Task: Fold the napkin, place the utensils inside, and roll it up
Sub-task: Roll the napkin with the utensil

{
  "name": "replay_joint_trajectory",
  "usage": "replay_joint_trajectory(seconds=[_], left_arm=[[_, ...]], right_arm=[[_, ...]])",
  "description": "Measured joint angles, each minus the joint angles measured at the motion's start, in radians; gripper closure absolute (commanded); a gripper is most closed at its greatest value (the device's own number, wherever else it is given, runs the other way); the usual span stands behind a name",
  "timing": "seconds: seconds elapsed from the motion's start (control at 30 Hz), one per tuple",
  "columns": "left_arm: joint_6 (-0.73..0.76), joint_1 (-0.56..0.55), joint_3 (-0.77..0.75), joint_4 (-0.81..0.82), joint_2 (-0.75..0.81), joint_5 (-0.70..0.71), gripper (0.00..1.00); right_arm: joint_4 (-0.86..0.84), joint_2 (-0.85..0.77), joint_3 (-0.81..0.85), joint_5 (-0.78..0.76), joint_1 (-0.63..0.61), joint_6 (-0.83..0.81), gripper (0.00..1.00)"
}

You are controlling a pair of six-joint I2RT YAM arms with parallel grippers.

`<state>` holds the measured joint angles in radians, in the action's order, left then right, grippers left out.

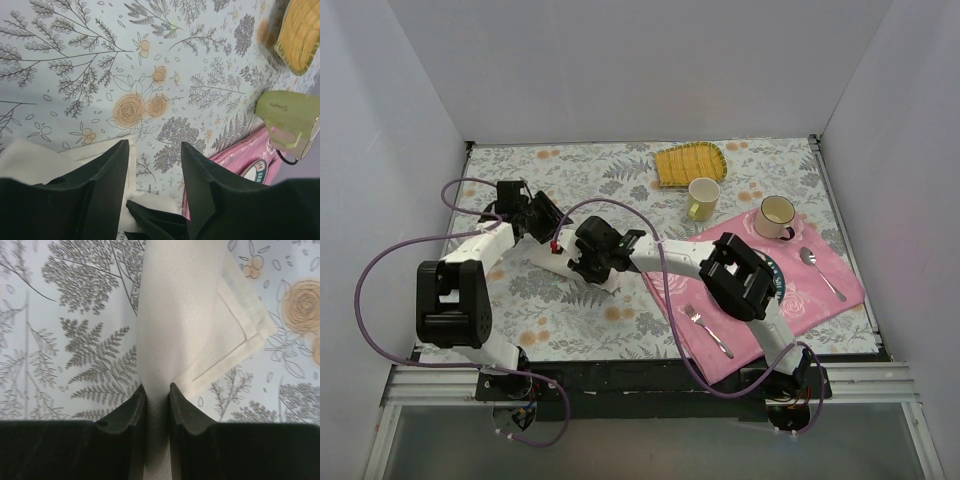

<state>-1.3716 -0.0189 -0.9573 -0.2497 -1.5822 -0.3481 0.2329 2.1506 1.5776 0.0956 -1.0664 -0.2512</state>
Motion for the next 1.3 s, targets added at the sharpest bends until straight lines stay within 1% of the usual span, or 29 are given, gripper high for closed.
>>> replay_joint_trajectory(seconds=[0.17,0.3,0.47,0.67,0.8,0.93,1.1,1.13,1.23,1.27,1.3], left_arm=[[-0.008,0.000,0.003,-0.042,0.110,0.079,0.53],[-0.018,0.000,0.045,-0.044,0.189,0.088,0.54],[-0.025,0.000,0.124,-0.044,0.222,0.045,0.54],[-0.047,-0.003,0.216,-0.031,0.222,-0.019,0.54],[-0.064,-0.003,0.246,0.012,0.220,-0.043,0.55],[-0.103,-0.003,0.328,0.087,0.224,-0.061,0.54],[-0.158,-0.013,0.442,0.186,0.256,-0.054,0.54],[-0.166,-0.016,0.454,0.208,0.259,-0.051,0.54],[-0.187,-0.020,0.491,0.283,0.257,-0.040,0.54],[-0.191,-0.021,0.494,0.299,0.252,-0.037,0.54],[-0.194,-0.023,0.495,0.314,0.243,-0.035,0.54]], right_arm=[[0.031,0.040,0.051,0.211,0.047,0.119,0.83],[0.000,0.068,0.049,0.410,0.108,0.241,0.82],[-0.059,0.111,0.032,0.619,0.175,0.380,0.82],[-0.163,0.140,-0.031,0.796,0.217,0.521,0.80],[-0.242,0.143,-0.087,0.866,0.236,0.613,0.80],[-0.301,0.148,-0.122,0.909,0.253,0.688,0.79],[-0.353,0.149,-0.150,0.924,0.258,0.746,0.75],[-0.361,0.149,-0.154,0.926,0.259,0.752,0.74],[-0.368,0.146,-0.160,0.925,0.259,0.758,0.66],[-0.356,0.143,-0.159,0.919,0.259,0.749,0.61],[-0.335,0.137,-0.156,0.908,0.259,0.739,0.59]])
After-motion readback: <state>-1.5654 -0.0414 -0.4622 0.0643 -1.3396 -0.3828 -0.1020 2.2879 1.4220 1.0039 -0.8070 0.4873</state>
